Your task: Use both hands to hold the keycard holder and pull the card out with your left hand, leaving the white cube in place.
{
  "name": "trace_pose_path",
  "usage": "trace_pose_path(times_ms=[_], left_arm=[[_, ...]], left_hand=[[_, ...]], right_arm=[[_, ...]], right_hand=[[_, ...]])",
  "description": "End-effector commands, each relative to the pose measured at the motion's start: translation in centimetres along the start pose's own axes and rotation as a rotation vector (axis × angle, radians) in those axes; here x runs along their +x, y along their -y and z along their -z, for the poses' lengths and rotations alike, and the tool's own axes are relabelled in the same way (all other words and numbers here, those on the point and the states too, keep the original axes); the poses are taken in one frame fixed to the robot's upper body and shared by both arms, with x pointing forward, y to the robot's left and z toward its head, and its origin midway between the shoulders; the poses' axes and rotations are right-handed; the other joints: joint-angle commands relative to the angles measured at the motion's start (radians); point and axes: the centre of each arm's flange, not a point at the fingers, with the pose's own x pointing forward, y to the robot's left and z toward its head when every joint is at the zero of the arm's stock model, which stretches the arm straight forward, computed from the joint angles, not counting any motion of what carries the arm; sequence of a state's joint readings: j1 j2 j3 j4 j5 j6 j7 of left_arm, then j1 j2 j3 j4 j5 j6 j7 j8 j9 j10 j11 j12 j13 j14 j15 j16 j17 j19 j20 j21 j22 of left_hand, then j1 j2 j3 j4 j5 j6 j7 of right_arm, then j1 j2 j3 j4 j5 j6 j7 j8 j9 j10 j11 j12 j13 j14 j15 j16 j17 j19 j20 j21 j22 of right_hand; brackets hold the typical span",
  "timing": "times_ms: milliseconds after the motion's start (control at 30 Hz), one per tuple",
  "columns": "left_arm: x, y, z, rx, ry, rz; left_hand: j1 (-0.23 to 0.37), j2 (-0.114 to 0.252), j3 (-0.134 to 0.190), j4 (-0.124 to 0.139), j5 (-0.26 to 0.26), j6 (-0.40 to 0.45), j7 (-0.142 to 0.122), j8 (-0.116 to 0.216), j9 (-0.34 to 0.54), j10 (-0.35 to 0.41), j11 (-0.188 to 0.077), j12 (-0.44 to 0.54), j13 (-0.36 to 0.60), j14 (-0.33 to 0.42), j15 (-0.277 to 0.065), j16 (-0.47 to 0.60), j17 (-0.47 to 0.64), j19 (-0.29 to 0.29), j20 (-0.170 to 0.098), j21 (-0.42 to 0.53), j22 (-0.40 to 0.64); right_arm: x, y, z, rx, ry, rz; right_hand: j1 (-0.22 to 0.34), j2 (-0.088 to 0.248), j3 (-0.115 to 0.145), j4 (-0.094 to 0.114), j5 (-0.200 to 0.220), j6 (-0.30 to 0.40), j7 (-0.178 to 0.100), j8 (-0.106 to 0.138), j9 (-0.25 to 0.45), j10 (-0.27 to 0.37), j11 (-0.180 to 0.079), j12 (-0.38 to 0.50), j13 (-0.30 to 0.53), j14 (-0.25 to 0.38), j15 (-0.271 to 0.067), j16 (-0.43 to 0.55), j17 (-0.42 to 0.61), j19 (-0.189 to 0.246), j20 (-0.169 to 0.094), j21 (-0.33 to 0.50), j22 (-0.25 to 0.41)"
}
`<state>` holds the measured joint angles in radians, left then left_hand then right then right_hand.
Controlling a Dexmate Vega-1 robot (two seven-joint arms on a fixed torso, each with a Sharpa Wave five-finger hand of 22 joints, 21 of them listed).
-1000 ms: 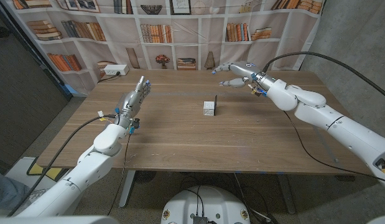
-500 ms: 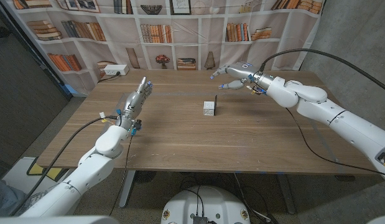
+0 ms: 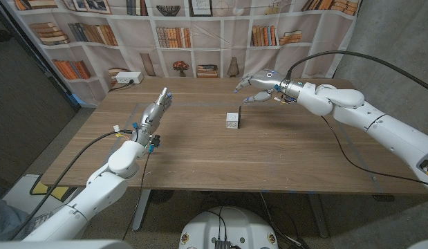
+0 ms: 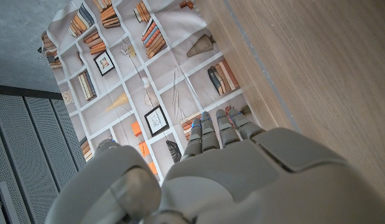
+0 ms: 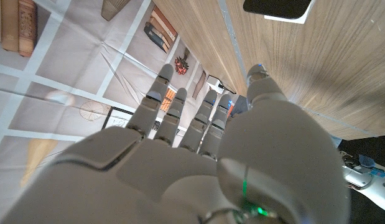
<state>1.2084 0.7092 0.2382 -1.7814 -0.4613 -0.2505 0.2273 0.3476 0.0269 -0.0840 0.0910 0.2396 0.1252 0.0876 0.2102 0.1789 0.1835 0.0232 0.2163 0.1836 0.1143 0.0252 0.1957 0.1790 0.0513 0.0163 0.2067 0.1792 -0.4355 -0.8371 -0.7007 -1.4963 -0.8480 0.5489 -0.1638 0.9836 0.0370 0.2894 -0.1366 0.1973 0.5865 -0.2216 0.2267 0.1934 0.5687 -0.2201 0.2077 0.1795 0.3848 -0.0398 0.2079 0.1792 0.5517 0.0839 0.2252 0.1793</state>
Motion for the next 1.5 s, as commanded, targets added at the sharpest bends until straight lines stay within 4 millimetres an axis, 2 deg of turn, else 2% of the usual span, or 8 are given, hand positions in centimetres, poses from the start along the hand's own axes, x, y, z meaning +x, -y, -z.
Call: trace_pose_path(times_ms=[33, 333, 533, 1000, 1167, 1500], left_arm=[[0.2, 1.4, -0.3, 0.007, -0.014, 0.026], [0.3, 1.8, -0.9, 0.011, -0.026, 0.037], [0.4, 2.1, -0.8, -0.012, -0.039, 0.027], [0.3, 3.3, -1.2, -0.027, -0.037, -0.029], [0.5, 3.8, -1.1, -0.034, -0.042, -0.035], [1.3, 4.2, -1.2, -0.026, -0.056, -0.044]], left_hand=[[0.008, 0.001, -0.006, 0.004, -0.004, 0.007, 0.001, -0.002, 0.006, 0.008, 0.002, 0.001, 0.005, 0.011, -0.001, 0.001, 0.004, 0.005, 0.006, -0.002, 0.002], [0.008, 0.002, -0.007, 0.005, -0.004, 0.008, 0.002, -0.003, 0.006, 0.006, 0.005, -0.001, 0.005, 0.010, 0.000, 0.000, 0.004, 0.002, 0.006, -0.004, 0.002], [0.009, 0.003, -0.008, 0.005, -0.004, 0.008, 0.002, -0.003, 0.006, 0.006, 0.002, -0.002, 0.005, 0.009, 0.000, -0.001, 0.004, 0.001, 0.004, -0.004, 0.002], [0.009, 0.005, -0.011, 0.005, -0.005, 0.006, 0.002, -0.006, 0.006, 0.007, 0.003, -0.004, 0.006, 0.010, 0.001, -0.002, 0.004, -0.005, 0.003, -0.006, 0.002], [0.010, 0.006, -0.012, 0.006, -0.005, 0.004, 0.002, -0.008, 0.006, 0.007, 0.005, -0.005, 0.006, 0.010, 0.001, -0.002, 0.004, -0.006, 0.012, -0.006, 0.002], [0.010, 0.008, -0.014, 0.006, -0.005, 0.003, 0.004, -0.009, 0.007, 0.007, 0.006, -0.006, 0.006, 0.010, 0.002, -0.003, 0.004, -0.007, 0.011, -0.006, 0.002]], right_arm=[[1.1, 0.6, 0.3, -0.088, 0.064, -0.024], [1.9, 0.8, 0.4, -0.122, 0.088, -0.049], [2.4, 0.6, 1.0, -0.140, 0.106, -0.065], [2.9, -0.3, 2.1, -0.180, 0.170, -0.102], [3.1, -0.5, 2.3, -0.198, 0.191, -0.118], [3.1, -0.6, 2.4, -0.241, 0.222, -0.141]], right_hand=[[-0.007, -0.005, -0.006, 0.003, 0.009, 0.012, -0.001, 0.007, 0.002, 0.008, 0.000, 0.001, 0.003, 0.008, -0.074, 0.000, 0.004, 0.005, -0.001, -0.001, 0.004], [-0.015, -0.003, -0.015, 0.009, 0.012, 0.027, -0.001, 0.010, 0.003, 0.012, 0.000, -0.003, 0.003, 0.017, -0.078, 0.002, 0.006, 0.011, -0.003, -0.001, 0.005], [-0.021, -0.001, -0.022, 0.013, 0.018, 0.040, -0.001, 0.012, 0.002, 0.016, 0.000, -0.006, 0.003, 0.056, -0.086, 0.012, 0.007, 0.021, -0.010, 0.000, 0.005], [-0.029, -0.001, -0.030, 0.017, 0.021, 0.055, -0.002, 0.015, 0.002, 0.024, 0.000, -0.007, 0.003, 0.056, -0.085, 0.005, 0.008, 0.022, -0.010, -0.002, 0.006], [-0.032, 0.000, -0.032, 0.018, 0.022, 0.059, -0.002, 0.015, 0.002, 0.027, 0.000, -0.008, 0.003, 0.057, -0.085, 0.004, 0.008, 0.024, -0.008, -0.002, 0.006], [-0.036, 0.002, -0.036, 0.021, 0.024, 0.067, -0.002, 0.016, 0.002, 0.031, 0.000, -0.009, 0.003, 0.055, -0.083, 0.001, 0.008, 0.017, -0.006, -0.006, 0.006]])
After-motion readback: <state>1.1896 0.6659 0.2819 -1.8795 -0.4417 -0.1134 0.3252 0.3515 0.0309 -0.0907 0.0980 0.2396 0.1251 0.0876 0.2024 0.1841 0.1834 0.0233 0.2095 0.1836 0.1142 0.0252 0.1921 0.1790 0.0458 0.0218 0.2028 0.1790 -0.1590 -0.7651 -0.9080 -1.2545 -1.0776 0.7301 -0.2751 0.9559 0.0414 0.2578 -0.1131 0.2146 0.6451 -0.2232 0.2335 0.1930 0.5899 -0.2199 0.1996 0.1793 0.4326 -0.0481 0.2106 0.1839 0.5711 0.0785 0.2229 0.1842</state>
